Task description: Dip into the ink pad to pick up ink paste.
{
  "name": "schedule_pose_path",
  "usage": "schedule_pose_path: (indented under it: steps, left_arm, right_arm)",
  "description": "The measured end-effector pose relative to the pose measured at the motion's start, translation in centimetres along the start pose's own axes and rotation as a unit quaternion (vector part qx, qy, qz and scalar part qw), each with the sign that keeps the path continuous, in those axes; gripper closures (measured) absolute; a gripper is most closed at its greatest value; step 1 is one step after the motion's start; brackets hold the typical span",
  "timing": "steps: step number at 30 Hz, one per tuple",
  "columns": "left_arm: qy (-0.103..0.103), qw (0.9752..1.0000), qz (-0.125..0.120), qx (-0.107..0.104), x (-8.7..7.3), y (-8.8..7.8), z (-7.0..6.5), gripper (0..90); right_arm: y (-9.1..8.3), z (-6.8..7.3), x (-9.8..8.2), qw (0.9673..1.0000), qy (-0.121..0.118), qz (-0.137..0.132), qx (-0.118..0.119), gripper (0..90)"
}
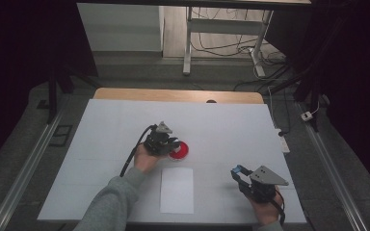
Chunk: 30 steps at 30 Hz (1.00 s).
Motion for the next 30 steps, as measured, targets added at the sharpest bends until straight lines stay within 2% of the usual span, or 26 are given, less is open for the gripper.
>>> schedule_pose_path:
  steps: [25, 30]
  left_arm:
    - [0.002, 1.0, 0.008, 0.003, -0.3, 0.2, -0.13, 76.1]
    - [0.012, 0.9998, 0.012, 0.009, -0.31, 0.22, -0.27, 76.2]
  right_arm:
    - [0.09, 0.03, -0.06, 1.0, 0.001, 0.002, 0.001, 65.0]
    - [0.09, 0.07, -0.05, 1.0, 0.0, 0.002, 0.001, 65.0]
Point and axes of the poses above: each handheld gripper's, and its own axes: y roughly forward along the jaws, x roughly out of its top, z roughly to its left, the point moved 7 cm from there along y, roughly forward along the jaws, and after that the axes turned 8 degrees about x, right-handed, at the moved point
